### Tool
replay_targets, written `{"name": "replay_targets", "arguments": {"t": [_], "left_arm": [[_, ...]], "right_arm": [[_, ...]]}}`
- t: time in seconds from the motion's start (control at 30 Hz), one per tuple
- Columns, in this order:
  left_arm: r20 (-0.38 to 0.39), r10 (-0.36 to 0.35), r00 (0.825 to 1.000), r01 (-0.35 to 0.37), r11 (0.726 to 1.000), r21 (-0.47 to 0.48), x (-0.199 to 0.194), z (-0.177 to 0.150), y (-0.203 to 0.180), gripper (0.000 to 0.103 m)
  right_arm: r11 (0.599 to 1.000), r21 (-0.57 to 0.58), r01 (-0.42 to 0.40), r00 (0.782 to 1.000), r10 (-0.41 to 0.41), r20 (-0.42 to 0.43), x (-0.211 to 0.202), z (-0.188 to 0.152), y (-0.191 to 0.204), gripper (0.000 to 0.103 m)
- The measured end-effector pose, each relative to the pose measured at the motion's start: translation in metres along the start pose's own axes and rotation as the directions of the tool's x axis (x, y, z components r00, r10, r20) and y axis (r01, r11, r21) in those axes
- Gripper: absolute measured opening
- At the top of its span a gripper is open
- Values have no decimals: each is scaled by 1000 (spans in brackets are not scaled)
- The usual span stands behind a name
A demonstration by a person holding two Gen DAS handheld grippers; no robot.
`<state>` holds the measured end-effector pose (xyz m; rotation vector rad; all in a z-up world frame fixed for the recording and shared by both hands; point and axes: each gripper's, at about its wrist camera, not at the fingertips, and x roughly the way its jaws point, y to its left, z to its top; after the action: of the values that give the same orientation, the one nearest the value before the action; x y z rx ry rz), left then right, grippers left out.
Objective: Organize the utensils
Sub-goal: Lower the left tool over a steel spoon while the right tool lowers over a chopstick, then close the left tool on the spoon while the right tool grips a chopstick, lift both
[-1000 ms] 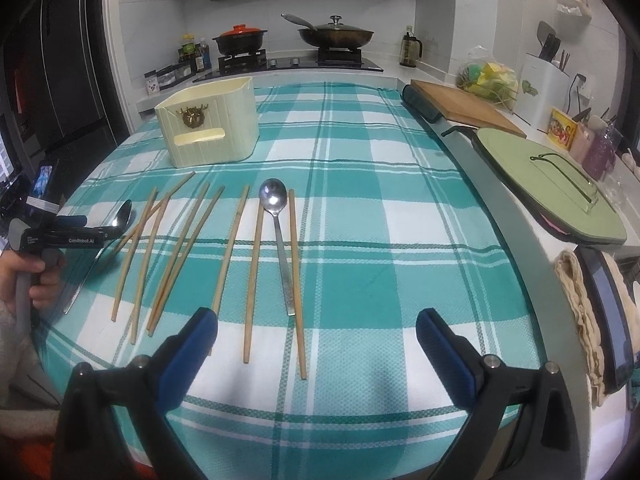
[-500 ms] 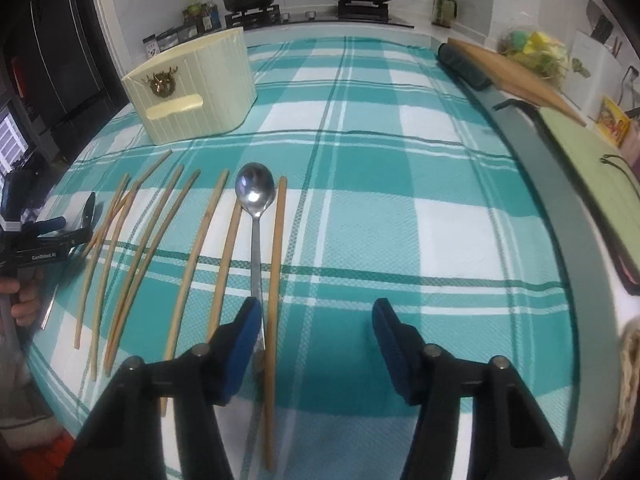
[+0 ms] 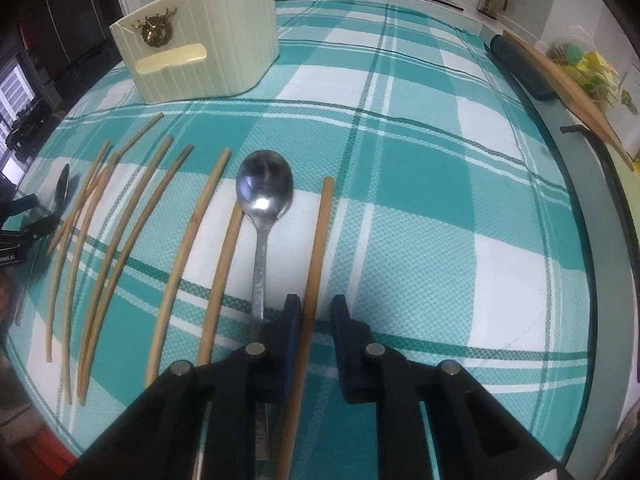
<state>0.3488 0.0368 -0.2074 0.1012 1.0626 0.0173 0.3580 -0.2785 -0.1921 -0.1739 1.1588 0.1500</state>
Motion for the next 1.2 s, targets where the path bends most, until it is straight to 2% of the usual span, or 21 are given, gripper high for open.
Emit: {"name": "replay_targets", "arguments": {"t": [0.17, 0.2, 0.33, 0.6, 0.67, 0.77, 0.8, 0.83, 0.9, 1.0, 1.2], "left_arm": [[-45, 20, 999, -19, 1000, 22, -3, -2, 2, 103], [-45, 25, 999, -24, 999, 34, -4, -2, -1, 103], [-35, 47, 998, -45, 996, 71, -4, 4, -13, 103], [-72, 143, 987, -140, 989, 43, 3, 21, -25, 101], [-81, 120, 989, -117, 993, 33, 3, 23, -25, 94], [-95, 41, 995, -39, 999, 22, 4, 27, -26, 72], [-97, 6, 995, -4, 1000, 21, 5, 30, -27, 59], [-97, -26, 995, 28, 999, 22, 5, 31, -27, 42], [-86, -45, 995, 48, 998, 38, 6, 34, -30, 41], [-64, -54, 997, 57, 997, 47, 4, 36, -26, 40], [51, -131, 990, 131, 991, 1, -39, 28, -6, 40]], "right_arm": [[998, -23, 55, 996, -56, -70, -9, -15, -6, 15], [998, -24, 54, 996, -55, -77, -10, -17, -6, 20], [999, -21, 30, 995, -32, -89, -11, -20, -9, 20], [999, -30, -11, 992, 7, -128, -1, 3, -9, 23], [999, -38, -13, 991, 8, -133, 3, 12, -8, 23], [999, -35, -23, 990, 17, -140, 10, 26, -8, 23], [999, -30, -26, 990, 22, -142, 12, 31, -9, 22], [999, -21, -29, 990, 25, -142, 14, 36, -11, 22], [1000, -16, -19, 991, 17, -136, 17, 44, -14, 10], [1000, 10, -18, 994, 19, -112, 19, 51, -18, 8], [998, 50, -44, 998, 42, 39, -21, 44, -18, 7]]}}
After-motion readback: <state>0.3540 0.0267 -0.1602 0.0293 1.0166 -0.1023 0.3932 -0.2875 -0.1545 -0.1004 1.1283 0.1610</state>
